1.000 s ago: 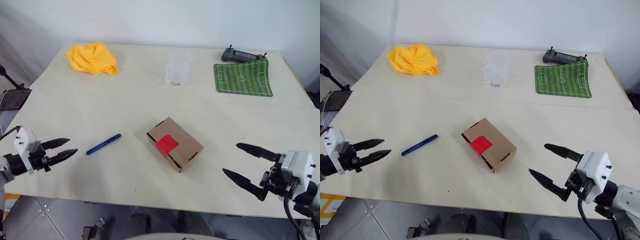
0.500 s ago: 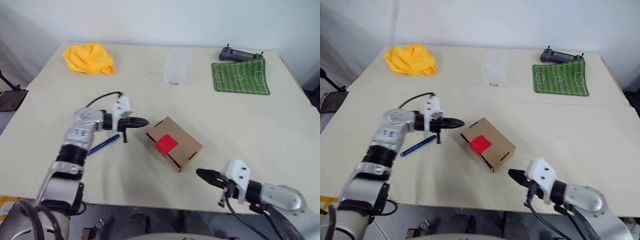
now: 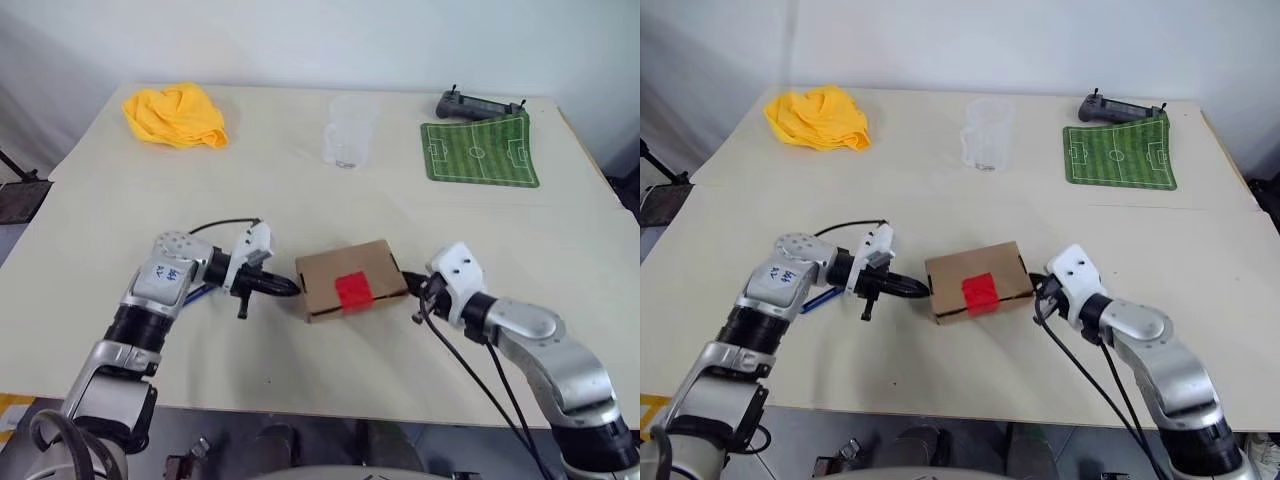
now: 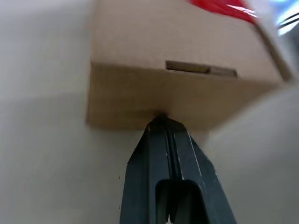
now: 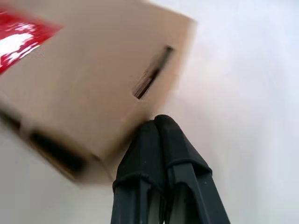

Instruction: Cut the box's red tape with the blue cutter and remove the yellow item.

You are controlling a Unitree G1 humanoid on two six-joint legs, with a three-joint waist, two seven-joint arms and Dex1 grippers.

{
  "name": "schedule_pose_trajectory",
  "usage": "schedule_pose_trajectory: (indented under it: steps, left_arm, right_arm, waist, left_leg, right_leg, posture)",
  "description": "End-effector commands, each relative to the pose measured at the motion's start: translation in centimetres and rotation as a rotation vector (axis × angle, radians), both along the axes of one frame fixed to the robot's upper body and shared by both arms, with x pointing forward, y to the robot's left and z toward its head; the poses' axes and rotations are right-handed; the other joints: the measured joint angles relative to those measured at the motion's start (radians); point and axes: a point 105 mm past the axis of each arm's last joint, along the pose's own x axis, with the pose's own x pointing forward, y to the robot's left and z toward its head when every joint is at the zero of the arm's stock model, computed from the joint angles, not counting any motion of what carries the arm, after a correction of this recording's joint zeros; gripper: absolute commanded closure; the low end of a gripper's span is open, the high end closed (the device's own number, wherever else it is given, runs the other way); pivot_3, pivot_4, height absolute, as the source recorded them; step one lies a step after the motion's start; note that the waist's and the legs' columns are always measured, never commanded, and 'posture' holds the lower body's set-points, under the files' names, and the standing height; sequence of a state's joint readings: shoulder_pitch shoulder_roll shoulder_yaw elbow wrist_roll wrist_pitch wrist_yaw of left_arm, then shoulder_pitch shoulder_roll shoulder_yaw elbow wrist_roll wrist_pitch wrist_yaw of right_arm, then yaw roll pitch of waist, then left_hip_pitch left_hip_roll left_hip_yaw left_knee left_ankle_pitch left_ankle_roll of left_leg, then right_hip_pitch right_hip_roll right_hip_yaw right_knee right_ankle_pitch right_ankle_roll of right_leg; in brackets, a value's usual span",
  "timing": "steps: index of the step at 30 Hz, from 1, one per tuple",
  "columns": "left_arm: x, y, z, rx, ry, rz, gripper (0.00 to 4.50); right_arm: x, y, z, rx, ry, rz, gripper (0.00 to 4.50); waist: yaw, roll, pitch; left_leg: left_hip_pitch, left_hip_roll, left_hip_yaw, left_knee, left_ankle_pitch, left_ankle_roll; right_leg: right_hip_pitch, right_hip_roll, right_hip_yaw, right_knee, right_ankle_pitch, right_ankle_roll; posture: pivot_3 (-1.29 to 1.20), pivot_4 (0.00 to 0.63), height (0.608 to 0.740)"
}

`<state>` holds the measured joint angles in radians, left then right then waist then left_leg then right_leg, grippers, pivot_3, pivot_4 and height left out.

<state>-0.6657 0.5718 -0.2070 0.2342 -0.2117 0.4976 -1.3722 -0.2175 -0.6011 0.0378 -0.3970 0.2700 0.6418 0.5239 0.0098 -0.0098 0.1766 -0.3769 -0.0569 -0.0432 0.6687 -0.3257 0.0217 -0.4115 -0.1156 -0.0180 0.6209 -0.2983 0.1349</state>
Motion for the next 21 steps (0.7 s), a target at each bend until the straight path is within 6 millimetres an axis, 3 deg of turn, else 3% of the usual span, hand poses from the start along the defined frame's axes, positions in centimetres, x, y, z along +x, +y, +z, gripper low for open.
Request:
schedule_pose_trajectory:
  steps: [1, 5, 7, 9, 12, 16, 18, 21]
  left_arm:
    - [-1.4, 0.3, 2.8, -0.05, 0.006, -0.039, 4.5]
    - [0.0, 0.9, 7.1, -0.2, -0.039, 0.021, 4.5]
    - [1.7, 1.0, 9.0, -0.262, -0.112, 0.084, 4.5]
    - [3.1, 1.0, 9.7, -0.284, -0.161, 0.135, 4.5]
    - [5.1, 0.8, 8.4, -0.209, -0.219, 0.188, 4.5]
    - [7.0, -0.7, 5.2, -0.07, -0.237, 0.204, 4.5]
    - [6.1, -2.1, 3.2, 0.005, -0.185, 0.107, 4.5]
    - [4.1, -2.7, 2.0, 0.038, -0.071, 0.0, 4.5]
  right_arm:
    - [1.0, -2.3, 1.3, -0.063, -0.095, -0.074, 4.46]
    - [-0.5, -4.0, 2.4, -0.053, -0.08, -0.039, 4.46]
    - [-2.7, -3.2, 1.8, -0.038, 0.012, 0.082, 4.46]
    - [-4.9, -2.1, 1.0, -0.019, 0.11, 0.182, 4.46]
    - [-7.5, 0.1, -0.1, 0.028, 0.231, 0.293, 4.46]
    - [-8.2, 3.5, -1.1, 0.1, 0.29, 0.34, 4.46]
    - [-7.3, 5.1, -1.4, 0.112, 0.285, 0.326, 4.46]
    - [-5.0, 5.7, -1.0, 0.113, 0.229, 0.241, 4.46]
  waist:
    - [0.003, 0.0, 0.0]
    - [0.012, 0.001, 0.0]
    - [0.019, 0.001, 0.001]
    - [0.017, 0.001, 0.0]
    - [0.013, 0.001, 0.0]
    - [0.007, -0.002, 0.001]
    - [0.007, -0.002, 0.002]
    - [0.007, -0.002, 0.002]
  left_leg:
    - [0.0, 0.0, 0.0, 0.0, 0.0, 0.0]
    - [-0.001, 0.0, 0.0, 0.0, 0.0, 0.0]
    - [-0.001, 0.0, 0.0, 0.001, 0.0, 0.0]
    - [-0.001, 0.0, 0.0, 0.001, 0.0, 0.0]
    - [-0.001, 0.0, 0.0, 0.001, 0.0, 0.0]
    - [0.001, 0.0, 0.002, 0.002, 0.0, 0.0]
    - [0.0, 0.0, 0.001, 0.005, 0.0, 0.0]
    - [-0.002, 0.0, 0.002, 0.007, 0.0, 0.0]
  right_leg:
    - [0.0, 0.0, 0.0, 0.0, 0.0, 0.0]
    - [-0.001, 0.001, -0.001, 0.0, 0.0, 0.0]
    - [-0.001, 0.001, -0.003, 0.0, 0.0, 0.0]
    - [0.001, 0.001, -0.004, 0.0, 0.0, 0.0]
    - [0.001, 0.001, -0.004, 0.0, 0.0, 0.0]
    - [0.001, 0.001, -0.002, 0.0, 0.0, 0.001]
    - [0.0, 0.002, -0.003, 0.001, 0.0, 0.001]
    - [-0.002, 0.001, -0.001, 0.003, 0.001, 0.001]
  posture:
    - [0.0, 0.15, 0.74]
    - [0.0, 0.15, 0.74]
    - [0.0, 0.15, 0.74]
    - [0.0, 0.15, 0.74]
    - [0.0, 0.15, 0.74]
    - [0.0, 0.15, 0.74]
    - [0.0, 0.15, 0.74]
    - [0.0, 0.15, 0.74]
